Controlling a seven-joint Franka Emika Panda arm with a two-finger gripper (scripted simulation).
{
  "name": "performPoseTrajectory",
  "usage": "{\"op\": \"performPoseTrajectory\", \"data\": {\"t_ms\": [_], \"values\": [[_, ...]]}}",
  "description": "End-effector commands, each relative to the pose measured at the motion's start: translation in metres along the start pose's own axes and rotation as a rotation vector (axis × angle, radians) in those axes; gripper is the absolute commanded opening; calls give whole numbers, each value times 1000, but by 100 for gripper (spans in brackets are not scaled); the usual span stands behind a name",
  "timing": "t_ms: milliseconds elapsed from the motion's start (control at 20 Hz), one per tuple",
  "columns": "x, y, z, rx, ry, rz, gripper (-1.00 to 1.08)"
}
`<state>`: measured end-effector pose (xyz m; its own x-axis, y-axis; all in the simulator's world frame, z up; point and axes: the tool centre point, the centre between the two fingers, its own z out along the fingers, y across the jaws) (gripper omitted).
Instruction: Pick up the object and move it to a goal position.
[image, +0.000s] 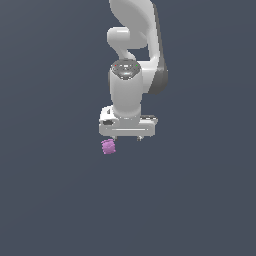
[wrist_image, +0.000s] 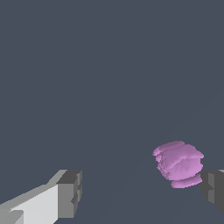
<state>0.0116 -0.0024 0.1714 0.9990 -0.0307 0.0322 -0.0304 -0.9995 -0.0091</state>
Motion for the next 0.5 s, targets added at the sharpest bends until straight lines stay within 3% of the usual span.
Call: {"op": "performPoseTrajectory", "data": {"t_ms": [0,450], "values": [[0,0,0,0,0,0,100],[5,34,-13,-25,31,22,100]]}}
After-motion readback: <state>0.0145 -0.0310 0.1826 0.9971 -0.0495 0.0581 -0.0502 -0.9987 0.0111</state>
